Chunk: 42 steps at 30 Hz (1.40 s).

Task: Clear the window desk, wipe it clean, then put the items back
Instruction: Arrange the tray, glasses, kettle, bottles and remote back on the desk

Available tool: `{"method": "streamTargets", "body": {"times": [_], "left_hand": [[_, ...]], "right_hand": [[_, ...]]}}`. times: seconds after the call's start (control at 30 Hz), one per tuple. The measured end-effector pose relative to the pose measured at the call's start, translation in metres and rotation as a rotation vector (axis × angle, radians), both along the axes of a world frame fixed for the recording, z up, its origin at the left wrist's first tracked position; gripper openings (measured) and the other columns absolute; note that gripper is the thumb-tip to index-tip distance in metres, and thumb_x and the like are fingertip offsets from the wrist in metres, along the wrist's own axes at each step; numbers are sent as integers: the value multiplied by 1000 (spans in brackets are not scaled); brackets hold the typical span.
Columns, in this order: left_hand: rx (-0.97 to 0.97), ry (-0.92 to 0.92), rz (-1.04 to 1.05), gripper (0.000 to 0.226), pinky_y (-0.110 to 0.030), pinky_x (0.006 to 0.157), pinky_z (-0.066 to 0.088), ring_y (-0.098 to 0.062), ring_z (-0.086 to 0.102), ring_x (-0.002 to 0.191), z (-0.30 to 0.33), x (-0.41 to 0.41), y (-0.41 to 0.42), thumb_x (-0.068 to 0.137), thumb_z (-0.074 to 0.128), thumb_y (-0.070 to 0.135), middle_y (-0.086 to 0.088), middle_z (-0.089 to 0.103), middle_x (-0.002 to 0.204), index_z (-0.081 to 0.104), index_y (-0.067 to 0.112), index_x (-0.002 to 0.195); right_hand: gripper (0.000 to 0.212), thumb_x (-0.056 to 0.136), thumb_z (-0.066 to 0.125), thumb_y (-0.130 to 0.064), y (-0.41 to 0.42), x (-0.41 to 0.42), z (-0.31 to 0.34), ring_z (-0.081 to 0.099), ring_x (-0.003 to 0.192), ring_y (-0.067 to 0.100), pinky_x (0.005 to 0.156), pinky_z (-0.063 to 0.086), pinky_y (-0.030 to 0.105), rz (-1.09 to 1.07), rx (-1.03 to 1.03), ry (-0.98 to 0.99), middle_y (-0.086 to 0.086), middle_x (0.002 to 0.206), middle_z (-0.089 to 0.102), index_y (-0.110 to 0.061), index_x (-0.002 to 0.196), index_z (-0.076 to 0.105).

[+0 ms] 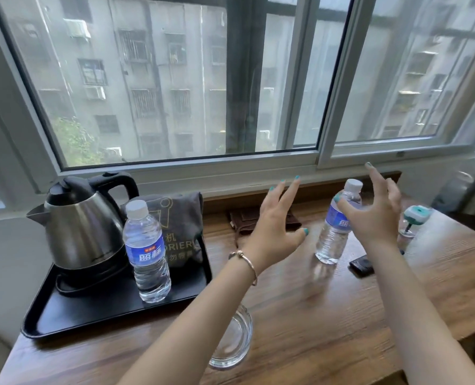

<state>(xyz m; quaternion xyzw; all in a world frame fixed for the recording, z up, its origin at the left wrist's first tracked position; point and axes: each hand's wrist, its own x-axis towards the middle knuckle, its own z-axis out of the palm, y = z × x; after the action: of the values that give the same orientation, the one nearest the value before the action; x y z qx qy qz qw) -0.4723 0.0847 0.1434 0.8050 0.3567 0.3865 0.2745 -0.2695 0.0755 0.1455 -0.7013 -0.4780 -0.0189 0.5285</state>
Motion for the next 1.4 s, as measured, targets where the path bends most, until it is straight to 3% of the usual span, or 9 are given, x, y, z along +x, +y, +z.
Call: {"method": "streamTargets", "body": {"times": [0.13,0.33,0.63,0.77,0.9,1.03,1.2,1.3,1.4], "left_hand": [[-106,24,-48,94,-42,121,8,-18,2,149,-3,47,15,83,70,15,-6,12,160,8,22,154],[-279,-20,-85,102,-23,112,24,-14,24,144,-16,106,46,78,78,20,-2,26,157,11,21,154],[-340,-190,15,75,-37,102,45,-18,54,122,-39,142,54,82,68,11,1,54,137,33,28,146],[-294,-200,27,71,-31,100,46,-19,57,117,-37,135,50,81,64,0,-2,57,133,38,21,143],[-265,-186,43,74,-36,97,49,-19,58,115,-23,114,43,79,61,-2,-3,59,130,38,22,144],[-204,-235,105,74,-40,95,50,-19,61,112,-6,80,32,76,62,-3,-3,63,125,41,21,143],[-127,-266,215,73,-38,93,52,-16,63,109,17,28,18,80,64,5,0,65,123,39,28,144],[-103,-253,237,74,-36,95,52,-16,63,110,25,-7,14,82,66,10,-1,65,123,36,31,146],[-70,-231,257,75,-33,98,50,-20,61,113,29,-40,10,85,68,15,-5,64,124,32,29,148]], "right_hand": [[81,80,79,-17,8,17,-11,36,138,22,98,31,26,137,-40,86,12,153,32,-41,145,38],[81,83,76,-15,23,29,-18,54,117,24,85,43,28,217,-65,116,12,138,47,-45,145,34],[73,83,76,-16,35,38,-29,64,92,21,72,49,25,215,-52,173,2,103,63,-43,141,40],[71,82,75,-15,33,33,-28,64,92,20,72,51,23,237,-43,163,3,106,64,-44,138,44],[62,83,76,-15,30,17,-20,65,97,26,82,56,47,311,-18,187,5,111,65,-40,132,50],[59,83,77,-12,26,-12,-5,68,94,27,79,58,44,424,55,179,6,114,63,-46,125,53],[60,82,79,-16,26,-56,19,70,82,15,72,61,40,559,133,137,-13,106,64,-59,114,52],[55,82,79,-23,28,-86,28,66,93,9,73,58,26,600,151,94,-33,102,61,-56,117,52],[54,82,79,-24,29,-115,33,65,98,7,79,59,33,647,153,68,-42,99,56,-53,120,52]]}}
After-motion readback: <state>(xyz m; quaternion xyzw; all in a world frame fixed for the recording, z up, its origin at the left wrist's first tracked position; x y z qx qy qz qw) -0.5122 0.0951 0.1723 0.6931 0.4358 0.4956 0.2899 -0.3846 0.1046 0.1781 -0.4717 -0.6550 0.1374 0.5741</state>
